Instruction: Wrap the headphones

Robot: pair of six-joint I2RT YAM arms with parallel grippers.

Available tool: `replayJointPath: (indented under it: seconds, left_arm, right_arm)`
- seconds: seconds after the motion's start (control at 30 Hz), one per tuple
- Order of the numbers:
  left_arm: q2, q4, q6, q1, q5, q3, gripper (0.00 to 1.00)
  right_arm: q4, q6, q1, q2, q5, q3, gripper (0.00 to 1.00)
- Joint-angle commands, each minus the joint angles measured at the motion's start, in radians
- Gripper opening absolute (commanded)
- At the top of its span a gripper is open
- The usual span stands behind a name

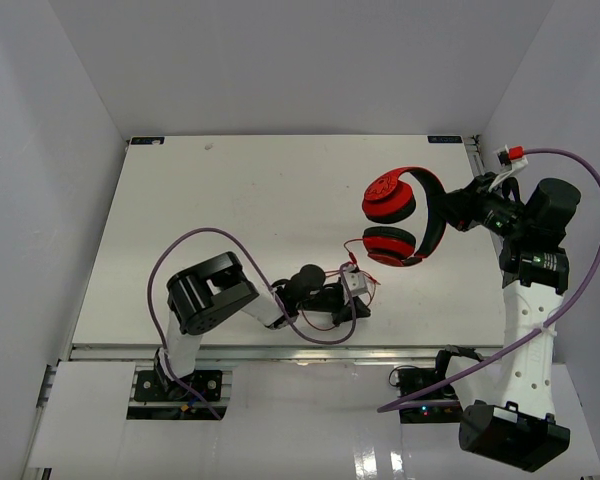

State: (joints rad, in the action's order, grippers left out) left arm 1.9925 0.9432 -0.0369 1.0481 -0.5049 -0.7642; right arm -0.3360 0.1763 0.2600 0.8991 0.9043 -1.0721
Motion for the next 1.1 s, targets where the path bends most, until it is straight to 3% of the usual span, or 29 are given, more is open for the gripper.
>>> replayJointPath:
  seconds: [0.0,0.17,0.3,0.47,0.67,0.9,1.07]
  left_arm:
    - [-0.123,-0.019,0.000,-0.020,-0.005,0.082,0.00]
    - [-0.286,-0.127,0.032,-0.067,-0.025,0.171,0.00]
    - [-0.411,-0.358,0.074,-0.178,-0.111,0.170,0.00]
    - [-0.496,-0.694,0.136,-0.351,-0.206,0.057,0.00]
    - [-0.508,-1.060,0.251,-0.461,-0.214,-0.064,0.00]
    - [-0.633,-1.131,0.229,-0.618,-0.113,-0.079,0.00]
    - [-0.677,-1.280,0.233,-0.637,0.126,-0.226,0.00]
  right_arm:
    - [0.043,0.033,0.001,-0.023,0.026,-0.005,0.08]
    - [0.042,-0.016,0.001,-0.030,0.056,0.010,0.08]
    - [0.025,-0.135,0.001,-0.052,0.117,0.024,0.08]
    - [-0.056,-0.308,-0.001,-0.073,0.150,0.043,0.08]
    - [-0.117,-0.425,-0.001,-0.095,0.059,0.046,0.08]
    - [-0.127,-0.516,-0.001,-0.112,-0.115,0.069,0.08]
    - [-0.125,-0.572,-0.001,-0.114,-0.252,0.118,0.08]
